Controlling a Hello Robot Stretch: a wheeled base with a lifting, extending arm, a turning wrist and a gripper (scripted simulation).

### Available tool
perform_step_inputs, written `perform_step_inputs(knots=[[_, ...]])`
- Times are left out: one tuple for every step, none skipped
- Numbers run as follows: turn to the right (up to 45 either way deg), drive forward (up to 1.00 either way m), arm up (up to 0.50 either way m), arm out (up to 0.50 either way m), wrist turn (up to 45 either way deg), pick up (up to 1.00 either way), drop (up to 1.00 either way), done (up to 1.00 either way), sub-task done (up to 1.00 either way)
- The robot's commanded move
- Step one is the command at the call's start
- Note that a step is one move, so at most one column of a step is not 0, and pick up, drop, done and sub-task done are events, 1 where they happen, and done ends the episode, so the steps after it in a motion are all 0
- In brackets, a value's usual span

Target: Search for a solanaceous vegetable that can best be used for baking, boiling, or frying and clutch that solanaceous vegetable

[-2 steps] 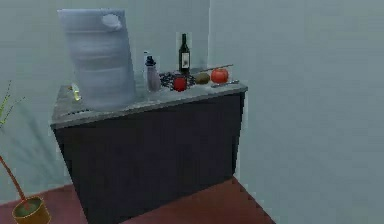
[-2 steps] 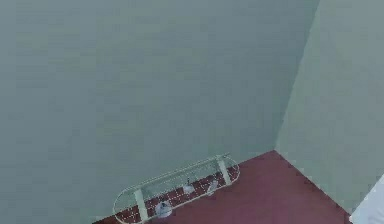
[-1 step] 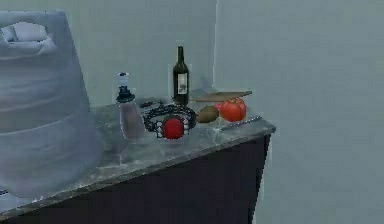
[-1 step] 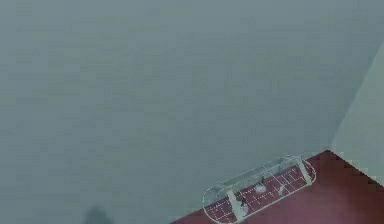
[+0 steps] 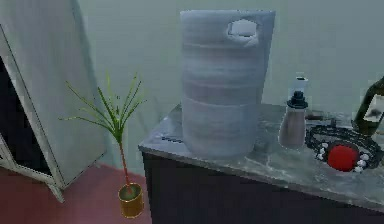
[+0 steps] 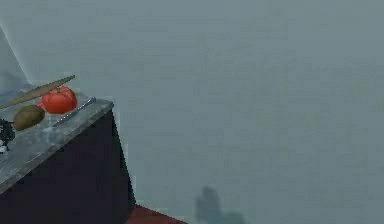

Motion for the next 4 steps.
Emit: perform_step_inputs(knots=[[-36.0,0.0,0.0,0.0,0.0,0.0,0.0,0.0,0.0],[45.0,0.0,0.0,0.0,0.0,0.0,0.0,0.0,0.0],[45.0,0.0,0.0,0.0,0.0,0.0,0.0,0.0,0.0],[9.0,0.0,0.0,0.0,0.0,0.0,0.0,0.0,0.0]])
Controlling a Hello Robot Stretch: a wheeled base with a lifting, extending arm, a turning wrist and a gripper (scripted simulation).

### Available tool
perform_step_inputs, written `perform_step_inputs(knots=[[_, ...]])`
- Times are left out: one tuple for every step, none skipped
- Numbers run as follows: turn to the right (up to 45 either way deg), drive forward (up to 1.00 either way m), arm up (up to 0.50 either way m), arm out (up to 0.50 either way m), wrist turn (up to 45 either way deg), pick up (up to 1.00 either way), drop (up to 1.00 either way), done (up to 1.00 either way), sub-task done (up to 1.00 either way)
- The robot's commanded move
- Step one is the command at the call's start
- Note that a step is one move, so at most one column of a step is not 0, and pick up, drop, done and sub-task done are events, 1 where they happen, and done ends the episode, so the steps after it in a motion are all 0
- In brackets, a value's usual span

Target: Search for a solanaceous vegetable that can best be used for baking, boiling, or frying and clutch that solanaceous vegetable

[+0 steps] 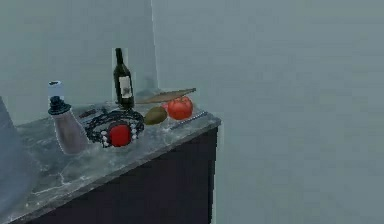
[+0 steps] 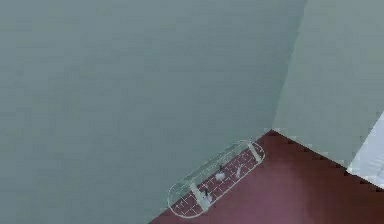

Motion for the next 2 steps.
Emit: perform_step_inputs(knots=[[0.0,0.5,0.0,0.0,0.0,0.0,0.0,0.0,0.0],[-45.0,0.0,0.0,0.0,0.0,0.0,0.0,0.0,0.0]])
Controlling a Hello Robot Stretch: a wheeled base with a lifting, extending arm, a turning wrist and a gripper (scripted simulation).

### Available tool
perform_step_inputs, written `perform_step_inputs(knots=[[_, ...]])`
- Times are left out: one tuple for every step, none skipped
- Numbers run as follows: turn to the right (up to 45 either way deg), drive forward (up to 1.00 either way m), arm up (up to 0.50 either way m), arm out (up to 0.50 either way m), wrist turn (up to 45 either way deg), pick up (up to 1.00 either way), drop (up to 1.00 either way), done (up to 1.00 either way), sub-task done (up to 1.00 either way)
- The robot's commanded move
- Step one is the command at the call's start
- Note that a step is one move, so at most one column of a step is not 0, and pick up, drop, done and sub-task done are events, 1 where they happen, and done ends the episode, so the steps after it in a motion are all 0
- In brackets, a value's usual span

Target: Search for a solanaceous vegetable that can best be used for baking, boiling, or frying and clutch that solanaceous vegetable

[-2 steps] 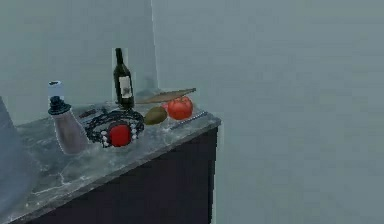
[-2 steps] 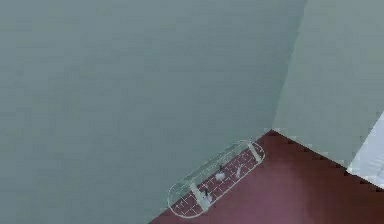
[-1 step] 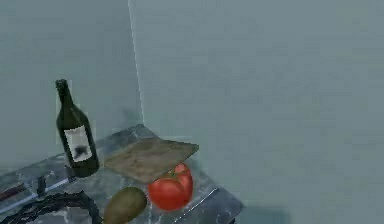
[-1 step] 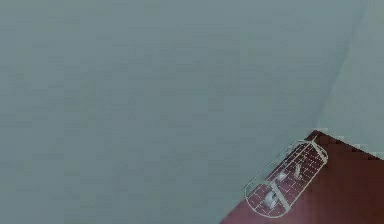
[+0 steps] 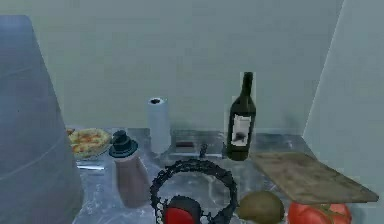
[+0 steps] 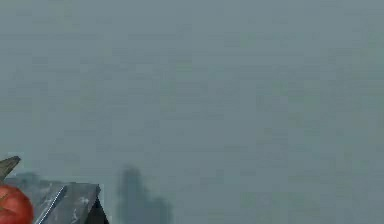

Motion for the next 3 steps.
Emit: perform_step_inputs(knots=[[-45.0,0.0,0.0,0.0,0.0,0.0,0.0,0.0,0.0],[-18.0,0.0,0.0,0.0,0.0,0.0,0.0,0.0,0.0],[0.0,0.0,0.5,0.0,0.0,0.0,0.0,0.0,0.0]])
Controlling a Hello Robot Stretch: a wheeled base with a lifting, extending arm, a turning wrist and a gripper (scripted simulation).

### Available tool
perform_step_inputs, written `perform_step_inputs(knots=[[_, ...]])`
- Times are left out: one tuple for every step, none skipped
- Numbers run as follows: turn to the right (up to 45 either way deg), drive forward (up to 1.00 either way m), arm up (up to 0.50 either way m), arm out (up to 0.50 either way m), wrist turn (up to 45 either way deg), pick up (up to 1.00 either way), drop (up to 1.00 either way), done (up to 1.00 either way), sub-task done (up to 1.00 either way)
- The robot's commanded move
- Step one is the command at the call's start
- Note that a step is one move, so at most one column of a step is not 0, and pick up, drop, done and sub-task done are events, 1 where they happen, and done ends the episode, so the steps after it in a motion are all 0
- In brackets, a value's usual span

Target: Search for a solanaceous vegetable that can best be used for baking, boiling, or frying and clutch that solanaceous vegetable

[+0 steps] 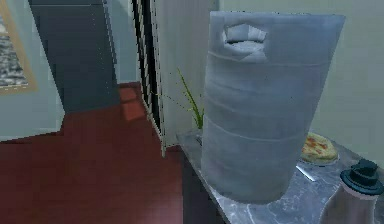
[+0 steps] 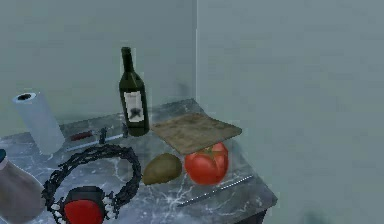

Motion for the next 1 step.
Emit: perform_step_inputs(knots=[[0.0,0.0,0.38,0.0,0.0,0.0,0.0,0.0,0.0]])
